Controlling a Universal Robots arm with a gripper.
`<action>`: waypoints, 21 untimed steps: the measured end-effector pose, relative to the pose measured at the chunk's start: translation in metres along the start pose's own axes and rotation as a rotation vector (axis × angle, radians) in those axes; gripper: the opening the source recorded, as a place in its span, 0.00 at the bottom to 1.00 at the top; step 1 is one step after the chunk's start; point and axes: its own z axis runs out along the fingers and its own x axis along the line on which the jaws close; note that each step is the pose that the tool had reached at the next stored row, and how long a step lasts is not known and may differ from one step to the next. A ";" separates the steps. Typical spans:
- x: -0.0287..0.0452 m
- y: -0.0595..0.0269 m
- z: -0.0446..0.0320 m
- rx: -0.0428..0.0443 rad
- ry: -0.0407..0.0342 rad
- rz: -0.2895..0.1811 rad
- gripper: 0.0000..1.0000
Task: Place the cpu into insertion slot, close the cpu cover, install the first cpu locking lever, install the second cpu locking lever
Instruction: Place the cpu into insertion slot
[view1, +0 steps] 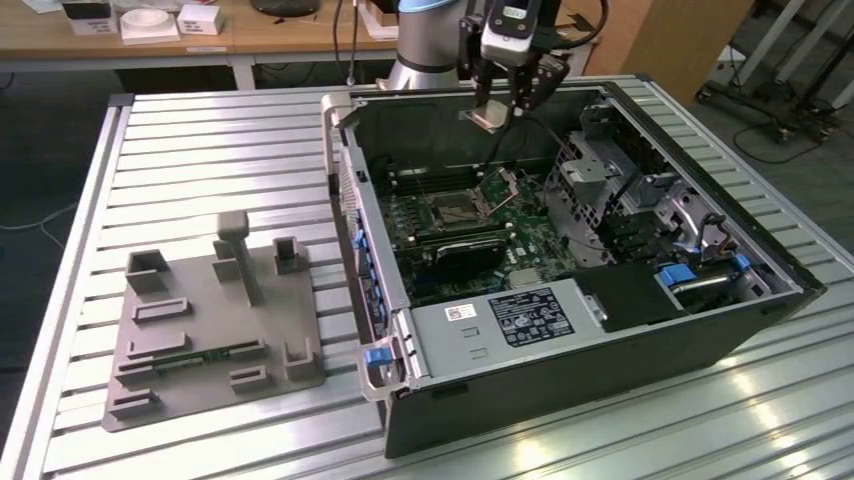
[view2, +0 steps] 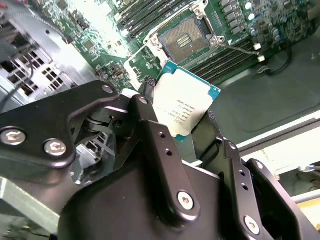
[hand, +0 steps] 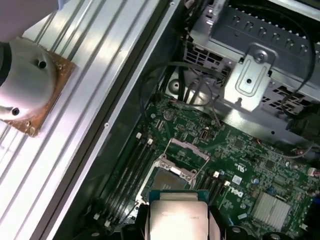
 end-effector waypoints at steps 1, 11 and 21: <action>0.0000 0.0000 0.0001 -0.0003 -0.0012 0.014 0.54; 0.0000 0.0000 0.0005 -0.0027 -0.0124 0.139 0.54; 0.0000 -0.0001 0.0005 -0.0028 -0.0128 0.143 0.54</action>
